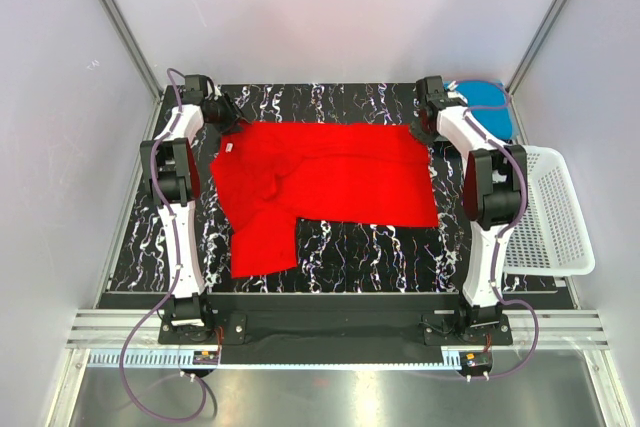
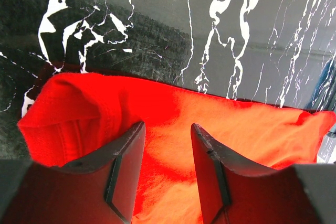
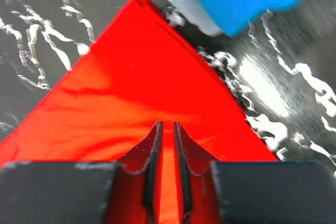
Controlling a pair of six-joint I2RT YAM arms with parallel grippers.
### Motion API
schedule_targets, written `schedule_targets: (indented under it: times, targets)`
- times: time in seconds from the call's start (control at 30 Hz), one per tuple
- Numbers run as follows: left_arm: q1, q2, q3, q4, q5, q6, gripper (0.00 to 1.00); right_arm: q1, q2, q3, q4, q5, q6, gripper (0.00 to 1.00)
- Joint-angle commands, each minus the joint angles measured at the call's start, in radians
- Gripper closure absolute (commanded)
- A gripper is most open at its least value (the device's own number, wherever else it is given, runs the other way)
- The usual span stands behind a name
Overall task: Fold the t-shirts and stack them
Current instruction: Fold the tshirt
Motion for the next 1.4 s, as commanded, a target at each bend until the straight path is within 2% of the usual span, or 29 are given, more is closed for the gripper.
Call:
schedule_targets:
  times: [0.0, 0.17, 0.4, 0.5, 0.8, 0.87, 1.0, 1.1, 1.23, 1.3, 1.37]
  targets:
    - [0.005, 0.025, -0.017, -0.014, -0.008, 0.029, 0.53, -0.005, 0.052, 0.113, 0.064, -0.072, -0.086, 0.82]
    - [0.005, 0.03, -0.004, -0.03, -0.011, 0.032, 0.52, -0.013, 0.194, 0.282, 0.0, -0.023, -0.221, 0.86]
    - [0.026, 0.047, 0.011, -0.076, -0.032, 0.02, 0.52, -0.045, 0.356, 0.455, -0.086, 0.032, -0.231, 0.9]
    - [0.036, 0.054, 0.02, -0.095, -0.031, 0.014, 0.52, -0.066, 0.384, 0.486, -0.122, 0.04, -0.221, 0.91]
    - [0.06, 0.01, -0.037, -0.081, -0.161, -0.042, 0.53, -0.086, 0.419, 0.521, -0.171, 0.088, -0.183, 0.93]
    - [0.06, 0.008, -0.044, -0.064, -0.166, -0.065, 0.53, -0.085, 0.422, 0.528, -0.171, 0.075, -0.186, 0.93]
    - [0.059, 0.01, -0.063, 0.045, 0.045, -0.105, 0.5, -0.085, 0.407, 0.52, -0.128, 0.043, -0.217, 0.92]
    - [0.063, -0.03, -0.049, 0.052, 0.132, -0.1, 0.48, -0.085, 0.366, 0.535, -0.113, -0.023, -0.26, 0.87]
    - [0.063, -0.175, -0.124, 0.08, 0.085, -0.054, 0.46, -0.082, 0.266, 0.519, -0.087, -0.128, -0.297, 0.8]
    - [0.059, -0.264, -0.161, 0.036, -0.03, -0.004, 0.45, -0.076, 0.188, 0.477, -0.081, -0.17, -0.303, 0.78]
    - [0.049, -0.326, -0.211, -0.004, -0.086, 0.046, 0.44, -0.063, 0.128, 0.398, -0.053, -0.211, -0.3, 0.74]
